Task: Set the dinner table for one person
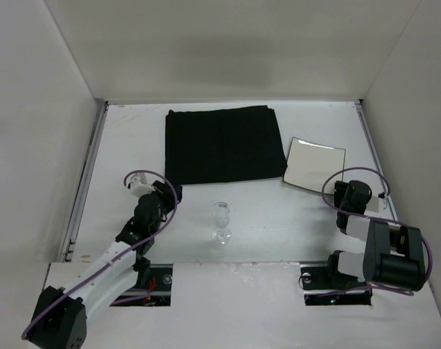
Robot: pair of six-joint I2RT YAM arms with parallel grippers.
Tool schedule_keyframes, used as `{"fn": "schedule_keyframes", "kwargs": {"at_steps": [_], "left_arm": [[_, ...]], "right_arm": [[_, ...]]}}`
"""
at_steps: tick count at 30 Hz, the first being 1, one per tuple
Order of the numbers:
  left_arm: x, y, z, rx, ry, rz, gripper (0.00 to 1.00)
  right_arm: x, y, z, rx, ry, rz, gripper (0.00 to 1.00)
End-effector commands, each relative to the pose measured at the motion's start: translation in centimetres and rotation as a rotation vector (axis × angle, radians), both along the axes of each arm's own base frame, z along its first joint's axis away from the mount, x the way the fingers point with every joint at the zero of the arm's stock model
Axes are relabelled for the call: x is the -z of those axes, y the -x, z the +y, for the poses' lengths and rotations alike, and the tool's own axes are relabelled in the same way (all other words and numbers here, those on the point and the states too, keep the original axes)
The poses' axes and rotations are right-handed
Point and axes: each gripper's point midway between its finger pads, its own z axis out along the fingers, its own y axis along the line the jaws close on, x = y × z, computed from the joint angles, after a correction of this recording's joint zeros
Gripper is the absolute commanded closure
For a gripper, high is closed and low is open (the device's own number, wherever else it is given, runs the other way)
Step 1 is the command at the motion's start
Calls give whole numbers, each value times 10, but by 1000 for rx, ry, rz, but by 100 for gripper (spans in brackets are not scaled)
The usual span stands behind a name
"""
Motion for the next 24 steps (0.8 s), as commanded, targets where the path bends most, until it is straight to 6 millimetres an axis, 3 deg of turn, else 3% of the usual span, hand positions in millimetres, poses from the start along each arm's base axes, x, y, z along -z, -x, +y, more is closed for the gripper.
{"fn": "schedule_keyframes", "kwargs": {"at_steps": [1,22,23,24], "left_arm": [[-6,-3,-2,-1,24,-34,60],[-2,-4,-2,0,15,-22,60],[-2,-5,-2,-1,13,-22,60],[-2,-5,-2,-2,13,-23,60]], "right_arm": [[18,11,3,-25,-1,82,46],[18,11,3,-25,-1,82,46],[7,-14,-14,-119,-68,-177,99],[2,-14,-14,-119,-55,-199,100]]}}
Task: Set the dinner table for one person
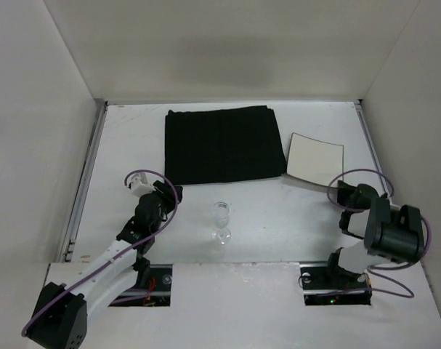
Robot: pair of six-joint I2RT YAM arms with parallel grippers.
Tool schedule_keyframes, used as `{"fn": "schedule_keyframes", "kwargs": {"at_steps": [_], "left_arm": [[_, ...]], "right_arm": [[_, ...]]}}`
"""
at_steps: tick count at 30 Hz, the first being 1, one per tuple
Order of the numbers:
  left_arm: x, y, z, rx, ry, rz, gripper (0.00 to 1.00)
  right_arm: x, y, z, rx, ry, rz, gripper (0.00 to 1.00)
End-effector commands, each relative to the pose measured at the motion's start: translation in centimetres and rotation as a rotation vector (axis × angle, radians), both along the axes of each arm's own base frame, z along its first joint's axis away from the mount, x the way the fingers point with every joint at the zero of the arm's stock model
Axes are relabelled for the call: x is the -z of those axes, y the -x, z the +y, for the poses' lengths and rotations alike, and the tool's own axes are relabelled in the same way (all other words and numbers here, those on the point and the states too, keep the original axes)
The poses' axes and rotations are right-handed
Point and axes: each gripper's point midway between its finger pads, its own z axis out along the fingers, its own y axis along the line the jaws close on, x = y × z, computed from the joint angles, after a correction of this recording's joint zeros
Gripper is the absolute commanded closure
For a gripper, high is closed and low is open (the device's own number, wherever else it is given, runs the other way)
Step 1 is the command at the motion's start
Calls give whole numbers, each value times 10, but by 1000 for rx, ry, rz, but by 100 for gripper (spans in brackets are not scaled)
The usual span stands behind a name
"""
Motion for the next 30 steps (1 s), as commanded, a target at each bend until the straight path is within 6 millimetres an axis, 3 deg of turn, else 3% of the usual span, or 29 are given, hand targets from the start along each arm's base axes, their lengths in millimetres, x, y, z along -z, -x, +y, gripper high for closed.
{"fn": "schedule_keyframes", "kwargs": {"at_steps": [1,6,13,19,30], "left_arm": [[-6,-4,0,-5,13,-33,60],[-6,-4,1,-9,12,-38,60],[-6,-4,3,-13,13,-39,60],[-5,-4,2,-9,11,-34,60],[-4,-4,2,-11,10,-30,60]], "right_arm": [[-10,-6,-8,-76,-6,-159,100],[-44,-4,-5,-80,16,-286,100],[-60,-5,-6,-73,29,-316,100],[-87,-4,-5,-75,62,-358,100],[-168,14,-6,-65,224,-433,100]]}}
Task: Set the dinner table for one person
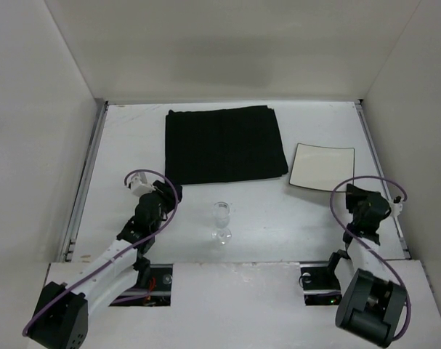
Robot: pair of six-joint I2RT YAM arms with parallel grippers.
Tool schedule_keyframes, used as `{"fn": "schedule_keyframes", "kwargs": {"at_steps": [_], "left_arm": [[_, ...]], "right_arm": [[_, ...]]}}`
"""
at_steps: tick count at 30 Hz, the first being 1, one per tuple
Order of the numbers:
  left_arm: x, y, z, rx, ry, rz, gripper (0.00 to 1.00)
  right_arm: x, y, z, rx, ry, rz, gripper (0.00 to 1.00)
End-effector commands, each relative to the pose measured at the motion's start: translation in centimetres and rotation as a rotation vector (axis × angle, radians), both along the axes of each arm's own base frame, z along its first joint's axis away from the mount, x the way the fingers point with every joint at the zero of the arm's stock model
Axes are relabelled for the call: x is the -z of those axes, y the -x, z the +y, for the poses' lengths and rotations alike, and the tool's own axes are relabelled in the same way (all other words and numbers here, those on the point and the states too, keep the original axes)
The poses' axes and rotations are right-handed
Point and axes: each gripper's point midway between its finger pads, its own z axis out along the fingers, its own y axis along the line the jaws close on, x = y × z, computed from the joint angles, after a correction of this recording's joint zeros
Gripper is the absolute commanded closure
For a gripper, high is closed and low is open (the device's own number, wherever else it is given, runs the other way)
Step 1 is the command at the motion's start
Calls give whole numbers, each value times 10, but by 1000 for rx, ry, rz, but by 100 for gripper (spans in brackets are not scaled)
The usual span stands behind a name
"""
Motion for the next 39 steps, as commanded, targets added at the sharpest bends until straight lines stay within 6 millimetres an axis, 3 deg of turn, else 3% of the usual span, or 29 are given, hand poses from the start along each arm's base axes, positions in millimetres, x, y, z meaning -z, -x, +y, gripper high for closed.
{"fn": "schedule_keyframes", "kwargs": {"at_steps": [1,8,15,21,27,39], "left_arm": [[-4,-3,0,-3,9,-28,60],[-6,-3,1,-6,12,-35,60],[-6,-3,0,-2,12,-38,60],[-8,-3,5,-16,5,-46,60],[-8,-4,8,-24,-4,-47,60],[-7,-6,21,-62,-18,-60,60]], "right_arm": [[-103,-16,-5,-4,98,-259,100],[-121,-8,1,-12,105,-301,100],[-171,0,7,-18,115,-402,100],[-207,-10,26,-74,57,-499,100],[-227,-35,66,-161,-16,-558,100],[-239,-123,185,-339,-245,-656,100]]}}
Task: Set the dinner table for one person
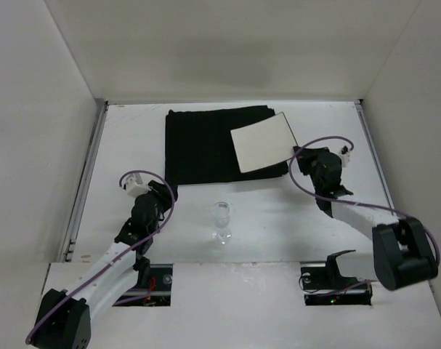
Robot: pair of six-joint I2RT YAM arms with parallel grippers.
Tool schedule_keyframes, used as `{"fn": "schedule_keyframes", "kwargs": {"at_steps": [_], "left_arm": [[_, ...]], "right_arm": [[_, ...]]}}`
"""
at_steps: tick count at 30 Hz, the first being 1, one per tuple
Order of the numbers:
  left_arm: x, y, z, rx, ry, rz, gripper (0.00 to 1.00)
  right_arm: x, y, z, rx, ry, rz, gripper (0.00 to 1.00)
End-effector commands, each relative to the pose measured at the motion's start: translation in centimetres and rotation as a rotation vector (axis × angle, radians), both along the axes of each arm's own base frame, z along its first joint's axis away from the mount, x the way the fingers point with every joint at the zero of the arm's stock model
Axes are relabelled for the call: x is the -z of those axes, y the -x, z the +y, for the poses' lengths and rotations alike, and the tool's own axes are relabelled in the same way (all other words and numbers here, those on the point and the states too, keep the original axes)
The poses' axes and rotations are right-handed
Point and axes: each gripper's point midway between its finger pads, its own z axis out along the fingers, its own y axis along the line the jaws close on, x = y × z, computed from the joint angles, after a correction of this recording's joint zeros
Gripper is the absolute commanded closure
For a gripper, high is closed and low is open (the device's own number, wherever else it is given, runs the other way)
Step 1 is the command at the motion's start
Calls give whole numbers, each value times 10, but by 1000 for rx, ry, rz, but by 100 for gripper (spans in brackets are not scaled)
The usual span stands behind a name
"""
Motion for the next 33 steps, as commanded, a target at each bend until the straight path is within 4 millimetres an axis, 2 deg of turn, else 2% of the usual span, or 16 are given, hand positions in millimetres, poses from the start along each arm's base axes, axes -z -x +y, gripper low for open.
{"fn": "schedule_keyframes", "kwargs": {"at_steps": [1,6,16,24,30,33], "left_arm": [[-3,-4,5,-17,-7,-31,60],[-4,-4,5,-16,-9,-40,60],[-3,-5,6,-19,-14,-36,60],[-2,-5,6,-18,-15,-34,60],[-2,-5,5,-16,-16,-31,60],[-2,-5,5,-16,-16,-31,60]], "right_arm": [[-162,-27,17,24,-311,-523,100],[-149,-57,58,2,-399,-532,100],[-96,-98,124,-19,-563,-490,100],[-69,-104,143,-28,-577,-446,100],[-10,-99,155,1,-570,-335,98],[12,-96,160,9,-571,-293,96]]}}
